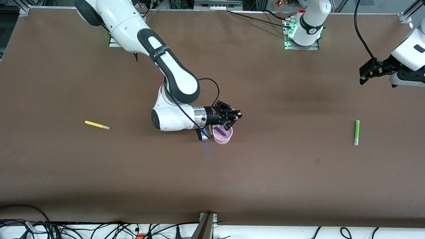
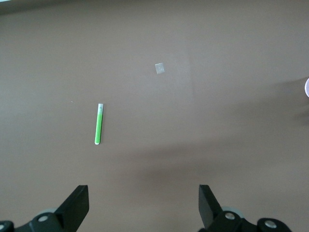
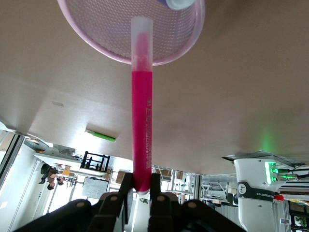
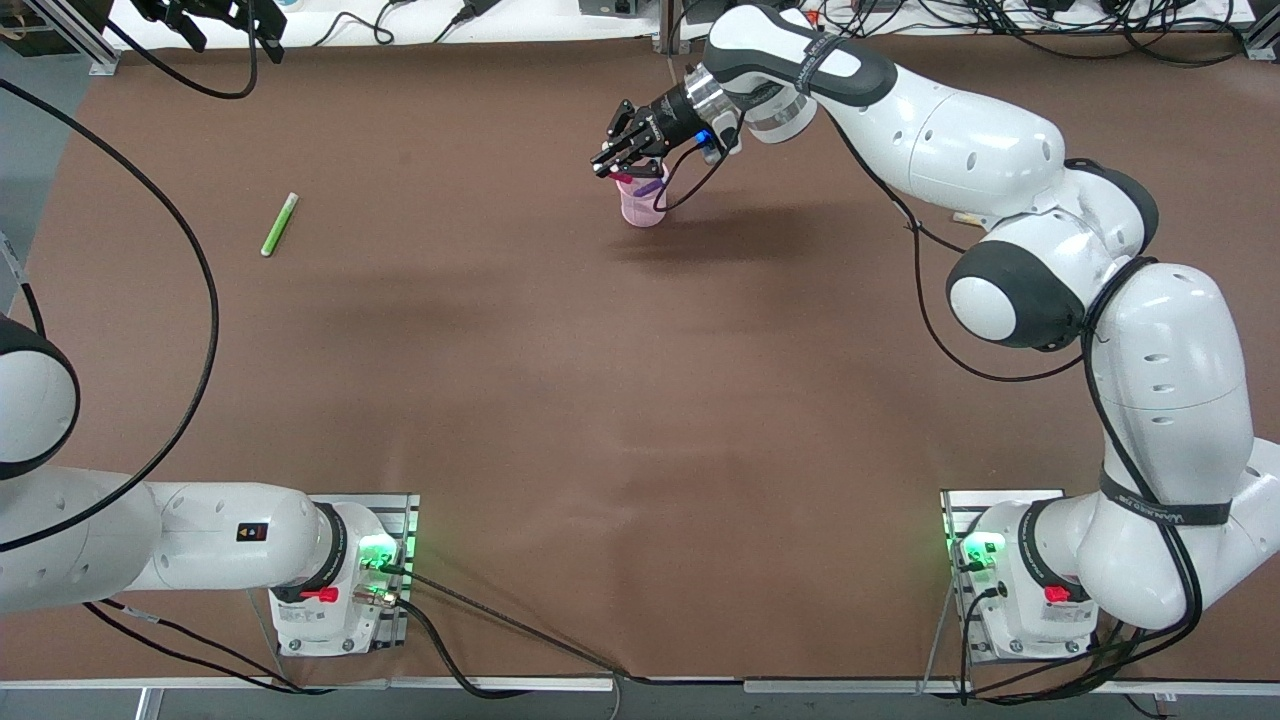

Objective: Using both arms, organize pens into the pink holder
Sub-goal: 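Lower the pink marker into the cup and open the right gripper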

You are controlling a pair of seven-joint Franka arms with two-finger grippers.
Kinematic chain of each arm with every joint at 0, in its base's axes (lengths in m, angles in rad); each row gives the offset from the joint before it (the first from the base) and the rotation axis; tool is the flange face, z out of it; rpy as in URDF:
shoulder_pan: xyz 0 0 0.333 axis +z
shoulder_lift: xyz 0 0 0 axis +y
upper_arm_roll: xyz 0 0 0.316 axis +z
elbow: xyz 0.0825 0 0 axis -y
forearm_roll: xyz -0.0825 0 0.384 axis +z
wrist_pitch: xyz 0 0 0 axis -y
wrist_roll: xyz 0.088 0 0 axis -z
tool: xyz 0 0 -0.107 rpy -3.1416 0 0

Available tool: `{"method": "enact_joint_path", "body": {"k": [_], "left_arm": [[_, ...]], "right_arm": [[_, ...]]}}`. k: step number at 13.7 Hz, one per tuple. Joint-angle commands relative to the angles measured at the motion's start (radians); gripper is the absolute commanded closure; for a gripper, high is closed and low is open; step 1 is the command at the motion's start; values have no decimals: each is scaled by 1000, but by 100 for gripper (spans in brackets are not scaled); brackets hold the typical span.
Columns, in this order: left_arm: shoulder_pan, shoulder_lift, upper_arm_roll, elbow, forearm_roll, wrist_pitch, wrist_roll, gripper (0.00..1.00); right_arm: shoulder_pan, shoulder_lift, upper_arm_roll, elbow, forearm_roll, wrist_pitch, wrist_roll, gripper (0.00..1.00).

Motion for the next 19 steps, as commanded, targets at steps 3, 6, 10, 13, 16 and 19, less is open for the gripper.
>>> {"method": "enact_joint_path", "body": {"k": [3, 6, 10, 13, 16, 19], "left_arm": [[4, 10, -4, 27, -17, -19, -7, 0], [4, 10, -4, 27, -17, -19, -7, 0], [4, 10, -4, 27, -17, -19, -5, 0], [4, 10, -4, 27, -17, -19, -5, 0], [4, 10, -4, 27, -17, -19, -5, 0], [4, 10, -4, 27, -17, -19, -5, 0]], "right_arm": [[-1, 26, 1, 34, 19, -1, -25, 100], [-6, 36, 1, 34, 19, -3, -25, 100], [-20, 43, 1, 32, 34, -12, -27, 100], [-24, 46, 1, 29, 36, -13, -28, 100], [-32, 51, -1, 29, 34, -13, -28, 100], [-40, 62, -1, 27, 34, -13, -30, 100]]}}
